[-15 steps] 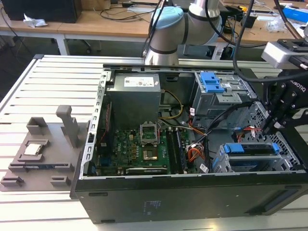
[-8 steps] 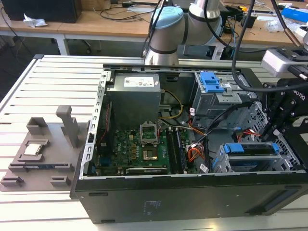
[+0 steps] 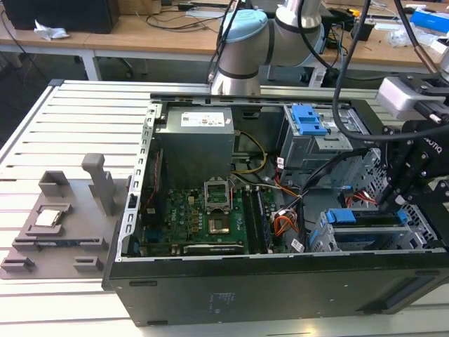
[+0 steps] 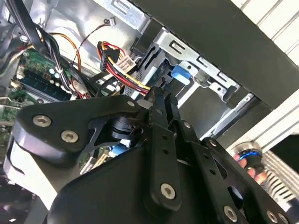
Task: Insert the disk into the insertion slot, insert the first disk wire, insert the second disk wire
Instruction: 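Insert the first disk wire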
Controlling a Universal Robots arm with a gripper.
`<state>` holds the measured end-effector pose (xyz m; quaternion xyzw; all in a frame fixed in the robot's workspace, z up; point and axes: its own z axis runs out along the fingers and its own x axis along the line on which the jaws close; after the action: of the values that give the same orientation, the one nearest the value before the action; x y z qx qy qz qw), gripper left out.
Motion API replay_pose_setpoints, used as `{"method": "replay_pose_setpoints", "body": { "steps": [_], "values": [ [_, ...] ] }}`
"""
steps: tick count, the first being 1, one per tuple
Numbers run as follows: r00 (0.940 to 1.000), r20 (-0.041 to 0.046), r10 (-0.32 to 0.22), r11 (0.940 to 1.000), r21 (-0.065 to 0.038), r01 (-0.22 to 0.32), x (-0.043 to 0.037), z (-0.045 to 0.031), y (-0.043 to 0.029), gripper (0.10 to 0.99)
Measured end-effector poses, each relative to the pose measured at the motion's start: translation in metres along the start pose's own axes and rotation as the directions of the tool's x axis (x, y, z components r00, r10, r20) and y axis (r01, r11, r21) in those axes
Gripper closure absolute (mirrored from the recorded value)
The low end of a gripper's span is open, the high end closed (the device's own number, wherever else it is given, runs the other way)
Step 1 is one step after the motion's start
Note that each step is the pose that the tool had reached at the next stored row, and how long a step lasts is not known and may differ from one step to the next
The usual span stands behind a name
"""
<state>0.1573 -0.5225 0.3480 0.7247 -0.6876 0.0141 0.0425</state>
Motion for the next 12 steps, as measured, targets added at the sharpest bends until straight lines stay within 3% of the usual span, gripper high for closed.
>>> {"method": "replay_pose_setpoints", "body": {
  "steps": [3, 12],
  "values": [
    [0.9982, 0.0024, 0.060, 0.9982, -0.005, -0.060, -0.0001, 0.0010, 0.0001, 0.918],
    [0.9980, 0.0023, 0.063, 0.9980, -0.005, -0.063, -0.0029, 0.0063, 0.0006, 0.918]
  ]
}}
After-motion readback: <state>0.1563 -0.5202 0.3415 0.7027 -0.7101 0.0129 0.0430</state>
